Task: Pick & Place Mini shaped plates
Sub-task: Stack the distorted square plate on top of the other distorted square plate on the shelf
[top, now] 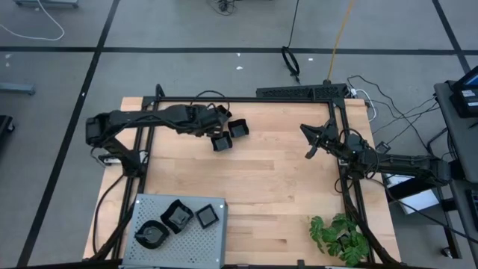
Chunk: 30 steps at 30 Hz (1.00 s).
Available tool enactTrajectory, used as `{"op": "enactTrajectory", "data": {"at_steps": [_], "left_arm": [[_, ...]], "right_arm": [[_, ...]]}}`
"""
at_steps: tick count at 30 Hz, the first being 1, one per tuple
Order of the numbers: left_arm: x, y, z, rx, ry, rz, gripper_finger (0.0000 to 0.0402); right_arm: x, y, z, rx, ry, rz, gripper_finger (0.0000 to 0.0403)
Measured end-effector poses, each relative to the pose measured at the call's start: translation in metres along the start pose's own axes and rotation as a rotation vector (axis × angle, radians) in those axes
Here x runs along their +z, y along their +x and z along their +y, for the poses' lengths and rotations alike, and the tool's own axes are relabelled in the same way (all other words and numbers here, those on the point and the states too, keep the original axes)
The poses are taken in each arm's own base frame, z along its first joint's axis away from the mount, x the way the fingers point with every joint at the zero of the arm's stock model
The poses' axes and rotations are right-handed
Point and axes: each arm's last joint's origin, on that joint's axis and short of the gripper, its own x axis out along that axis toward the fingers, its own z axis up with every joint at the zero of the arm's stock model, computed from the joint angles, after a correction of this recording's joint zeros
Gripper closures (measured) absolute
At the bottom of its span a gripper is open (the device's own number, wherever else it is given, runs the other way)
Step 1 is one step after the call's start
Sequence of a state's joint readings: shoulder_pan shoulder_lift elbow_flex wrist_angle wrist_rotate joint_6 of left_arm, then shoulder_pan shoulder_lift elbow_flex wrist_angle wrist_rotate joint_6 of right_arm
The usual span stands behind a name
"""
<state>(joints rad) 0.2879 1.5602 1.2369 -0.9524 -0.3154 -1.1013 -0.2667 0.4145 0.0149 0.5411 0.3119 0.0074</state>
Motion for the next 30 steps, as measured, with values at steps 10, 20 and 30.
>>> {"op": "enactTrajectory", "data": {"at_steps": [10, 20, 30], "left_arm": [[-0.01, 0.044, -0.021, 0.029, 0.02, 0.068, 0.0215], [-0.013, 0.051, -0.02, 0.069, 0.033, 0.086, 0.0215], [-0.025, 0.069, -0.015, 0.021, -0.004, 0.127, 0.0215]], "right_arm": [[0.0, 0.0, 0.0, 0.0, 0.0, 0.0, 0.0385], [0.0, 0.0, 0.0, 0.0, 0.0, 0.0, 0.0385], [0.0, 0.0, 0.0, 0.0, 0.0, 0.0, 0.0385]]}}
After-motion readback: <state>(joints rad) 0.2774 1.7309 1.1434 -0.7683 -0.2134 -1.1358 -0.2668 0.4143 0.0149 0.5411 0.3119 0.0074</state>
